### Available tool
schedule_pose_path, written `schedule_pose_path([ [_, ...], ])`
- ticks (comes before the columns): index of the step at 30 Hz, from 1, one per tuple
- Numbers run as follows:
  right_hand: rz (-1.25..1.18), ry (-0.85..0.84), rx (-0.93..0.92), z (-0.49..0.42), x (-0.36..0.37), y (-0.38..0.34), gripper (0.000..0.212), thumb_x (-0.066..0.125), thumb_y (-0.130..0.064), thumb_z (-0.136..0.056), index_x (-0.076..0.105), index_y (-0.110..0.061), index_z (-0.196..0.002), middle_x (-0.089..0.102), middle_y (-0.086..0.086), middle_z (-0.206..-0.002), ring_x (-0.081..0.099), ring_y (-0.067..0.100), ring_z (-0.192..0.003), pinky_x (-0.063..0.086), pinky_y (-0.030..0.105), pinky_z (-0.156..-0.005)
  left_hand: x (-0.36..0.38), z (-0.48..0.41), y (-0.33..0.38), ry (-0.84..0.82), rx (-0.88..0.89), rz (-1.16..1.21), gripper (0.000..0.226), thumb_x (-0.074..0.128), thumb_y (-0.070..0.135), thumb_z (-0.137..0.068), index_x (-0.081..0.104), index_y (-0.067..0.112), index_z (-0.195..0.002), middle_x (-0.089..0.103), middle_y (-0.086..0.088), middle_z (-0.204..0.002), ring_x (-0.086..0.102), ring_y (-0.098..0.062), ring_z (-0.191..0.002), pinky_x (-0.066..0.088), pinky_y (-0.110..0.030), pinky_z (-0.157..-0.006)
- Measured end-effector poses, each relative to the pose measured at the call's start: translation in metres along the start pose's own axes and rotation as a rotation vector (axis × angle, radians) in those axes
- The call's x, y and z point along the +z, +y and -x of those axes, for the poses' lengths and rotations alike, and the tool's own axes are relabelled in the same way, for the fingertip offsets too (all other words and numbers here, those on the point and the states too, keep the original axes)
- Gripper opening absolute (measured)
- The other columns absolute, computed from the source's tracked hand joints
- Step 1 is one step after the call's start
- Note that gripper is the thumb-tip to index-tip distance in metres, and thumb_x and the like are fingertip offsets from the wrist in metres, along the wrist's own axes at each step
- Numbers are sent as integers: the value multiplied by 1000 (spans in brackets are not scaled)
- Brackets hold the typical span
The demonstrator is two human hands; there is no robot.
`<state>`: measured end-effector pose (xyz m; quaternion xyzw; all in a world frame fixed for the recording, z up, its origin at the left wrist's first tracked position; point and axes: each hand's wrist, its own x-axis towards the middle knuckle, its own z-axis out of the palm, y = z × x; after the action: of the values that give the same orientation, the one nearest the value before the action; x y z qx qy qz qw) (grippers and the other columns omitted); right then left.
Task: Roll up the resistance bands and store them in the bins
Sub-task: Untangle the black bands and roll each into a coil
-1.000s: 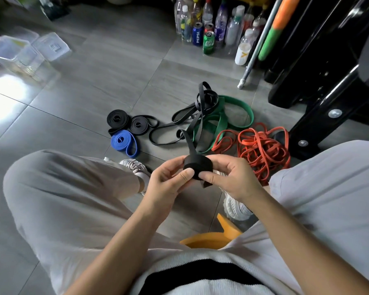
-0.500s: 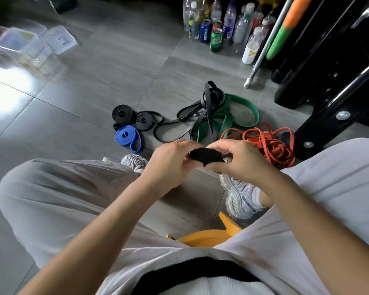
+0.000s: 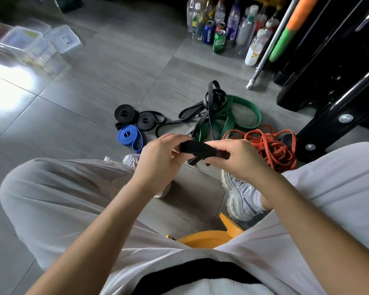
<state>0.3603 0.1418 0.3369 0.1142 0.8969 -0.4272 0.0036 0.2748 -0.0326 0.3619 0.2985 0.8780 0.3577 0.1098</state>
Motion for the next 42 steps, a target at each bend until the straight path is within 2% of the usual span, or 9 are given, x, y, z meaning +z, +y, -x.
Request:
schedule_pose_path([
  [5,-403,21,36,3,3,-1,46,80,-23,-68,68,-22,-111,73,-2,-101,66,14,-100,48,40,-98,2,2,-3,6,-156,529,31,72,7,-72,66,27,-95,72,0,-90,69,-16,-84,53,-27,-81],
  [9,-462,87,-12,4,-4,-12,35,78,-12,-72,69,-30,-100,74,7,-88,66,36,-83,53,46,-84,6,6,-2,-8,-215,780,27,68,9,-70,66,18,-95,73,4,-82,66,-11,-72,53,-24,-71],
  [14,192,190,-156,-1,-26,-11,30,72,-36,-70,74,-26,-98,67,-4,-85,61,19,-85,43,35,-82,-3,2,-2,22,-152,310,32,73,7,-76,67,34,-92,69,10,-84,67,-12,-82,50,-21,-81],
  [19,252,79,-175,-5,-33,-13,36,76,-35,-72,72,-27,-107,50,-6,-81,40,6,-84,22,23,-83,-16,-3,3,33,0,-46,29,73,14,-77,69,21,-106,58,18,-78,61,-3,-69,42,-10,-70],
  [24,-46,88,-77,-9,-18,-12,43,82,-25,-67,70,-26,-108,56,3,-83,53,16,-76,38,19,-69,-12,-9,11,43,-169,392,35,73,3,-75,66,35,-89,69,18,-73,62,6,-69,45,-10,-67],
  [34,-612,71,-52,-16,-6,-13,42,70,7,-73,63,-18,-107,73,-15,-82,68,4,-81,54,19,-75,14,-5,0,-104,-416,1176,36,63,5,-72,62,6,-108,73,-3,-89,69,-13,-81,56,-22,-72],
  [36,-535,59,-11,-16,-7,-11,35,73,4,-74,68,-20,-99,74,-10,-83,69,9,-83,56,28,-79,13,-7,0,-158,-430,1007,35,64,0,-78,61,4,-112,70,-4,-90,67,-11,-80,55,-21,-73],
  [38,-357,29,4,-16,-10,-12,29,78,-7,-73,71,-27,-93,74,-1,-83,71,16,-80,57,35,-79,8,-12,0,-169,-226,452,42,69,4,-80,58,9,-120,66,5,-98,63,-3,-82,49,-15,-75],
  [42,-149,-31,-1,-14,-15,-21,18,77,-17,-75,70,-28,-86,71,-7,-72,67,2,-68,50,19,-65,-7,-25,14,-231,131,-128,45,74,21,-77,61,22,-120,66,5,-104,61,-16,-92,48,-27,-81],
])
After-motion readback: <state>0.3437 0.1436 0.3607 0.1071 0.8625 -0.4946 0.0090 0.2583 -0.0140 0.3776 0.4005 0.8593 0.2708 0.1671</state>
